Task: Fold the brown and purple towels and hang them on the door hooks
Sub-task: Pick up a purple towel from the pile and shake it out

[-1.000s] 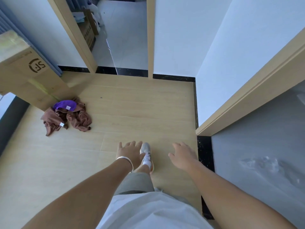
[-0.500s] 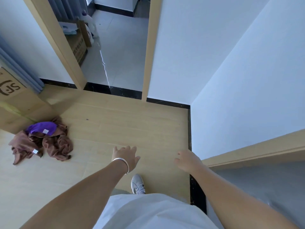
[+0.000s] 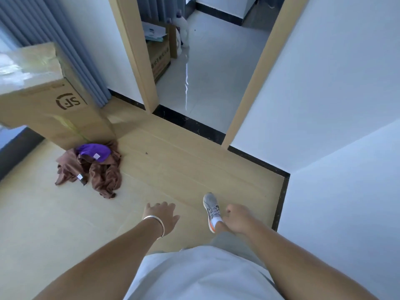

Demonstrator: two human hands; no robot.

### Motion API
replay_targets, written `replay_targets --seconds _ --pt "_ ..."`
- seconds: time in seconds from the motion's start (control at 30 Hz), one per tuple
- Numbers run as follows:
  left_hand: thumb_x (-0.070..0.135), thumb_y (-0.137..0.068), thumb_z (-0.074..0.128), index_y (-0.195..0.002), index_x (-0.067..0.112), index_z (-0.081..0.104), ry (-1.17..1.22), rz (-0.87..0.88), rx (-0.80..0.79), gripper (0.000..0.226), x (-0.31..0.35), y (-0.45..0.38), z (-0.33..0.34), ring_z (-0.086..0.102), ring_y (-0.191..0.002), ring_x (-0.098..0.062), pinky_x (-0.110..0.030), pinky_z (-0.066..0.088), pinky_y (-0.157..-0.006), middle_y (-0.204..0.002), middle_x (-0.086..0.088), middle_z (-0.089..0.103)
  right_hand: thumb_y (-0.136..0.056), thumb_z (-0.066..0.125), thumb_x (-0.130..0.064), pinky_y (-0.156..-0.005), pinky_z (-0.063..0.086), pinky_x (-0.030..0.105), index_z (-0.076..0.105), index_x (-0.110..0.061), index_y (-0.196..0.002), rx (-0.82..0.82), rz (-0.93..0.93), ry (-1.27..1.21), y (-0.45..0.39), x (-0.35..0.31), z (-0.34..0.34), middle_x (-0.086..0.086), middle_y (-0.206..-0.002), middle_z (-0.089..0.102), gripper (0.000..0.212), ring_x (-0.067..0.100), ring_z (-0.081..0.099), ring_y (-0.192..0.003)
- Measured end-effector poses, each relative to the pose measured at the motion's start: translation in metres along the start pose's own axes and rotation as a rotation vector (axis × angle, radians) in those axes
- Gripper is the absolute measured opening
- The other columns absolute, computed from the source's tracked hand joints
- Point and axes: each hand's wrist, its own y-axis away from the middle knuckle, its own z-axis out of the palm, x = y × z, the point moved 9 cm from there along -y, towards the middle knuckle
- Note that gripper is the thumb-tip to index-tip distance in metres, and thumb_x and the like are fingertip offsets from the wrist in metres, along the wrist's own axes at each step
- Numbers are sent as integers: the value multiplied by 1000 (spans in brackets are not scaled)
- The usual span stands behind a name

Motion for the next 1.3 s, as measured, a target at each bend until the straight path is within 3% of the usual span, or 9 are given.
replay_targets --seconds 0.07,0.13,0.27,0.43,0.8,1.07,1.3 --pt "53 -98 28 -143 27 35 63 -69 -20 52 -12 -14 -11 45 -129 -22 -42 29 -107 -142 -1 45 -89 41 -35 -67 42 29 49 -23 -71 -53 -57 67 -31 -16 -22 0 -85 56 24 23 52 -79" --pt "52 -99 29 -144 27 34 151 -145 -30 52 -24 -23 -25 45 -129 -23 -41 30 -107 -143 -1 44 -86 38 -37 -68 41 30 52 -23 -76 -84 -119 122 -62 -34 -50 0 -86 57 22 23 53 -80" --pt "50 -99 32 -142 27 39 313 -305 -26 50 -47 -27 -49 48 -127 -24 -39 33 -105 -141 0 46 -90 45 -29 -74 42 28 61 -18 -108 -87 -260 297 -115 -81 -105 3 -109 63 27 24 60 -101" --pt "49 -99 33 -143 27 38 458 -488 -36 49 -58 -28 -64 50 -124 -24 -39 37 -102 -140 0 48 -89 43 -26 -81 45 29 59 -20 -117 -116 -416 427 -154 -145 -138 0 -118 62 33 22 58 -106" --pt "48 -98 36 -141 28 39 762 -696 1 48 -93 -14 -56 51 -123 -25 -39 38 -101 -136 -2 50 -91 46 -29 -87 45 30 61 -16 -119 -221 -630 724 -171 -242 -112 8 -123 63 34 27 58 -112" --pt "44 -99 36 -141 24 40 903 -833 -45 47 -174 -1 -2 51 -125 -23 -37 39 -101 -141 -1 45 -91 47 -30 -90 45 29 61 -18 -119 -237 -667 843 -175 -339 -93 5 -125 62 33 24 57 -114" --pt "46 -97 37 -139 25 43 952 -829 -22 47 -249 -21 13 50 -124 -24 -38 40 -100 -139 -1 47 -93 48 -30 -91 47 30 64 -17 -114 -215 -650 879 -181 -430 -84 4 -121 65 29 24 58 -111"
